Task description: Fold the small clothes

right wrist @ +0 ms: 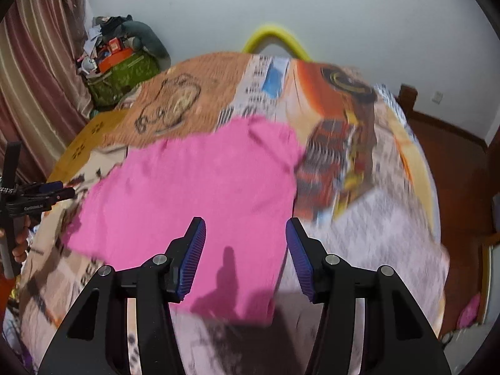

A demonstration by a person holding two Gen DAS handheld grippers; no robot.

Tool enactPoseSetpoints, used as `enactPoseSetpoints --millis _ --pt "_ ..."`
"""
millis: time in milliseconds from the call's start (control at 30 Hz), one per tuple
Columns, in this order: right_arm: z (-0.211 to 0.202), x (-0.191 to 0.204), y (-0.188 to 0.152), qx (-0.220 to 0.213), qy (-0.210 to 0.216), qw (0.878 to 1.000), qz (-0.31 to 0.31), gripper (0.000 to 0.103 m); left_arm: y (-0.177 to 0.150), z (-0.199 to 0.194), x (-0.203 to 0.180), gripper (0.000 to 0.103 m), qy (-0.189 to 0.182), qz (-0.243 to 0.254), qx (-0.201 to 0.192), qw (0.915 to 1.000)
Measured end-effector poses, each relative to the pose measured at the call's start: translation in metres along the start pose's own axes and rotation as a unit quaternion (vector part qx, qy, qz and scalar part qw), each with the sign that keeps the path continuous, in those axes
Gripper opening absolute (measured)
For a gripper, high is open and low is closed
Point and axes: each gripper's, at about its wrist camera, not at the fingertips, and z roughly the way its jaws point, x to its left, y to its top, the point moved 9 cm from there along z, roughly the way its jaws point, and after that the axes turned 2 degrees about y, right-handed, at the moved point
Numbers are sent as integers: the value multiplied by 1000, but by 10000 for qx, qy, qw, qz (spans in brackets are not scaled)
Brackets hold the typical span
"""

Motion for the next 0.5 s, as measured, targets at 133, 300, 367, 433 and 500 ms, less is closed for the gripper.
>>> enactPoseSetpoints --millis 133,300,367,433,500 --pt "0 -2 -31 129 50 9997 207 49 -29 -4 -13 67 -119 153 73 9998" --pt "10 -14 -56 180 158 9969 747 49 -54 4 -39 35 -389 309 337 9982" --pt "10 -13 -55 110 230 9964 810 52 -54 2 -50 16 -456 426 279 9977" --pt "12 -10 -52 130 322 9958 849 48 -51 2 -58 7 -459 443 295 9975" --pt "16 -6 -51 182 316 9968 716 32 -48 2 -61 6 -421 456 256 9977"
